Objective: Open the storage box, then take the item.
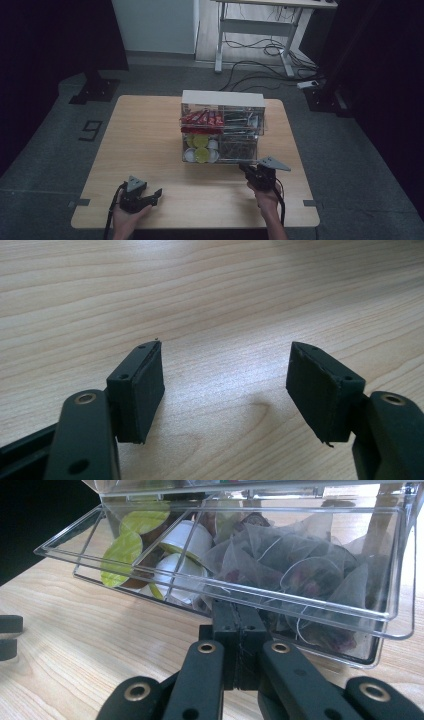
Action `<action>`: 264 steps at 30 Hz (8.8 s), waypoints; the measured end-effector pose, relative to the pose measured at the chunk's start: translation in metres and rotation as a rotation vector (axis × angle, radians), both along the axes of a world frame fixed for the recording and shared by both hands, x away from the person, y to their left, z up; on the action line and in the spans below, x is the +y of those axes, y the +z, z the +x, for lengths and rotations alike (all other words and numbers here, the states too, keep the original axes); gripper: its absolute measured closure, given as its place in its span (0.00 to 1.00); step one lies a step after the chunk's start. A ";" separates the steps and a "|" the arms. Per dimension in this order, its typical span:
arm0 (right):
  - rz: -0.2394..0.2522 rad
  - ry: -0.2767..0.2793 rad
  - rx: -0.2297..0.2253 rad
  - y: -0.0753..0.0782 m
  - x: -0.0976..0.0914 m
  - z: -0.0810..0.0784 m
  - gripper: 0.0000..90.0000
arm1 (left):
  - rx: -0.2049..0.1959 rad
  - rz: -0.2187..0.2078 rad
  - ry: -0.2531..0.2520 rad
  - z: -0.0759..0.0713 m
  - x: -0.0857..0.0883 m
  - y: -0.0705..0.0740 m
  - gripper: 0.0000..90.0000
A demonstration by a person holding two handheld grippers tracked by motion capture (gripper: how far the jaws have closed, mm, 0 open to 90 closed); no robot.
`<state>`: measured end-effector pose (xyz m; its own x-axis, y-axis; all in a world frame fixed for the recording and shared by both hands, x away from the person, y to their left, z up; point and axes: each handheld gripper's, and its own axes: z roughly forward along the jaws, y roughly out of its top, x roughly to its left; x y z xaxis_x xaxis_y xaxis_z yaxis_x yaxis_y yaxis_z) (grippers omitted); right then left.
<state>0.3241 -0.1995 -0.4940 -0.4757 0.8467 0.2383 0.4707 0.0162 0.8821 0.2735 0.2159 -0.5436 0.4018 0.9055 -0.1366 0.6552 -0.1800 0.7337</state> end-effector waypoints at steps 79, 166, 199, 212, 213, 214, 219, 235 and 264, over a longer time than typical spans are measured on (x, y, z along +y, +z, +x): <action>0.117 -0.099 -0.148 0.029 -0.012 0.028 0.99 | -0.041 0.005 -0.026 -0.003 -0.014 0.016 0.35; 0.157 -0.079 -0.140 0.031 -0.022 0.027 0.99 | -0.149 0.029 -0.113 0.062 -0.139 0.066 0.34; 0.163 -0.083 -0.160 0.032 -0.023 0.026 0.99 | -0.158 0.045 -0.063 0.088 -0.156 0.059 0.31; 0.164 -0.083 -0.161 0.032 -0.024 0.026 0.99 | -0.186 0.055 -0.060 0.086 -0.159 0.056 0.29; 0.163 -0.086 -0.163 0.032 -0.024 0.026 0.99 | -0.186 0.055 -0.060 0.086 -0.159 0.056 0.29; 0.163 -0.086 -0.163 0.032 -0.024 0.026 0.99 | -0.198 0.058 -0.056 0.085 -0.159 0.054 0.30; 0.164 -0.087 -0.162 0.032 -0.024 0.026 0.99 | -0.206 0.059 -0.048 0.084 -0.158 0.053 0.31; 0.165 -0.088 -0.162 0.031 -0.024 0.026 0.99 | -0.226 0.074 -0.074 0.081 -0.164 0.050 0.42; 0.164 -0.097 -0.162 0.031 -0.026 0.026 0.99 | -0.253 -0.080 -0.089 0.056 -0.131 0.080 0.43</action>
